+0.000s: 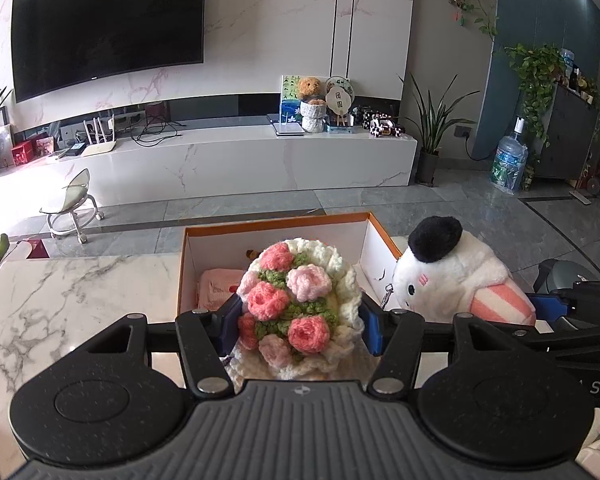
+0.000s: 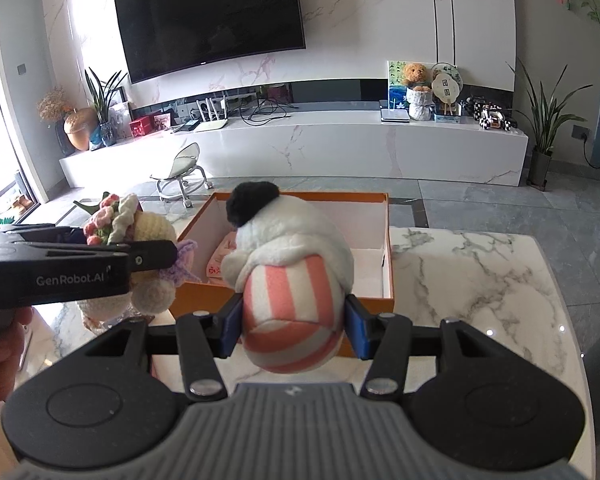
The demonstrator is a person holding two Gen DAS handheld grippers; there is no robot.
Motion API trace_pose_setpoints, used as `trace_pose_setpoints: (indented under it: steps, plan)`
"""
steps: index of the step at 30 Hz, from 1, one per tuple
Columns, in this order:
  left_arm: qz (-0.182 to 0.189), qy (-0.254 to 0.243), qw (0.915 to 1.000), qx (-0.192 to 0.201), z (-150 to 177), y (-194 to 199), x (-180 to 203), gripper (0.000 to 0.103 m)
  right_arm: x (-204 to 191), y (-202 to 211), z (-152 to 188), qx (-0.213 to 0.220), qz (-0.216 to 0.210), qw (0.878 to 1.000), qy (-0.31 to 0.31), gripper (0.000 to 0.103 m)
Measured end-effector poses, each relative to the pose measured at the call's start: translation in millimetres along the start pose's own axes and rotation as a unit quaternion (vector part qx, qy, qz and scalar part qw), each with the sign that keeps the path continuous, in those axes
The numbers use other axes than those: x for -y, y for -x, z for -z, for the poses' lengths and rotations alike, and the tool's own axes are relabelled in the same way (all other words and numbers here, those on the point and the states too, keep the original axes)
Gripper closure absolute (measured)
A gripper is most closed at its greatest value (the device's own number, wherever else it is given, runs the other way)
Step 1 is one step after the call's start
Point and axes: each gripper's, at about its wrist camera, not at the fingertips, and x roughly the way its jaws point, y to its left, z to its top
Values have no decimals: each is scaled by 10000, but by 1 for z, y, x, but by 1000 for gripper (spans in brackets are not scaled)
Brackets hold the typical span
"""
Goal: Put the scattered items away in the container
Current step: 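Lift and carry the white plush and crocheted bunny over the orange box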
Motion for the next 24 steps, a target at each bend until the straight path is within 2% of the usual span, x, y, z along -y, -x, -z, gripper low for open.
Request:
trace_pose_setpoints:
  steps: [10, 15, 24]
  plan:
    - [51, 133, 9999, -45, -32, -37, -27, 36, 21, -45, -39, -167, -10, 9997, 195, 48]
    - [94, 135, 9996, -216, -41, -66, -33, 36, 33, -86, -50, -473, -55, 9986, 237, 48]
    - [224, 212, 9980, -543, -38, -121, -37, 36, 40, -178, -55, -1098, 291, 9929, 344, 48]
